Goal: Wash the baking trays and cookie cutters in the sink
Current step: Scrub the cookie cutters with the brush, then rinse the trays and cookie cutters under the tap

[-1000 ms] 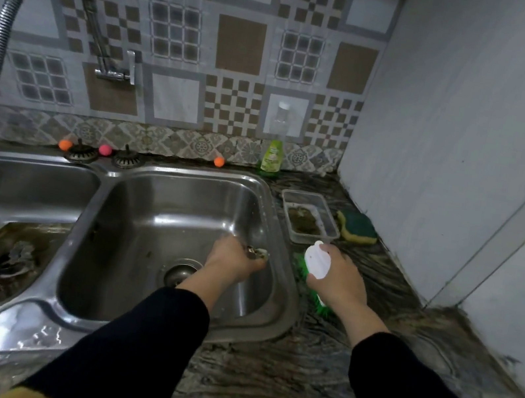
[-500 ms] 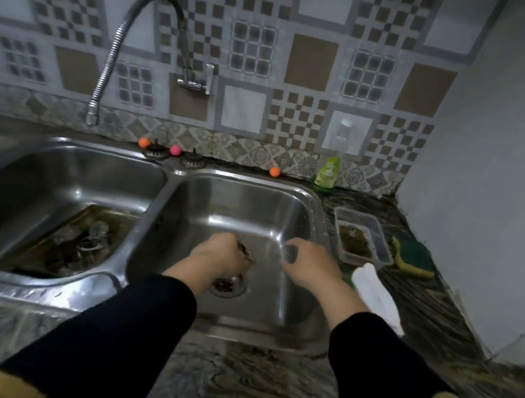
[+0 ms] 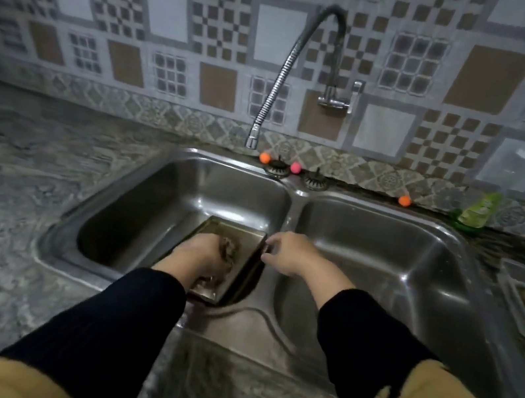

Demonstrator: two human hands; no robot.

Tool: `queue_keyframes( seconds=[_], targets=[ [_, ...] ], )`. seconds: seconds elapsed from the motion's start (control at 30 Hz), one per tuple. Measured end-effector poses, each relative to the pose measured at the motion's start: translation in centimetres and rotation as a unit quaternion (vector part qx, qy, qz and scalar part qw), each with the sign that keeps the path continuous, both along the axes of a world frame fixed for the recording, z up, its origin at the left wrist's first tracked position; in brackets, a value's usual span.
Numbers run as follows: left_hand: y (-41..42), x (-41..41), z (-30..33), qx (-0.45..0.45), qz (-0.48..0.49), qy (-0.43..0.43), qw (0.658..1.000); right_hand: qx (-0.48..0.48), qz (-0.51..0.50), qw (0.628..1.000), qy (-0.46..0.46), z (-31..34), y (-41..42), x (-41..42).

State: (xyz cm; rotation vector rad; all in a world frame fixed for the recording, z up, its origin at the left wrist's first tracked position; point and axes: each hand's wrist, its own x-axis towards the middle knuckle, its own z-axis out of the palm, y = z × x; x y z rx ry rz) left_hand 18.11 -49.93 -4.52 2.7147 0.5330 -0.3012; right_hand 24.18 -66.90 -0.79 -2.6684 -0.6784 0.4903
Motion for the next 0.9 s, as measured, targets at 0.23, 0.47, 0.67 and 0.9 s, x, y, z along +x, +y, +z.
queue_keyframes(
  seconds=[0.23, 0.47, 0.67, 0.9],
  targets=[
    [5.8, 2.4, -4.7, -0.021, -0.036, 0.061, 0.997, -0.011, -0.068, 0.998, -0.016, -2.0, 4.2, 2.1],
    [7.8, 5.0, -5.6, -0.066, -0.069, 0.077, 0.993, -0.006, -0.093, 0.996, 0.008, -0.5, 4.4, 2.3],
    [7.9, 10.5, 5.0, -0.206, -0.027, -0.241, 0.948, 0.009, -0.118, 0.993, -0.009, 3.8, 4.1, 7.0],
    [4.4, 12.4, 14.9, -0.438, -0.125, -0.334, 0.825, 0.138, -0.229, 0.960, -0.086, 10.8, 2.3, 15.6]
  ],
)
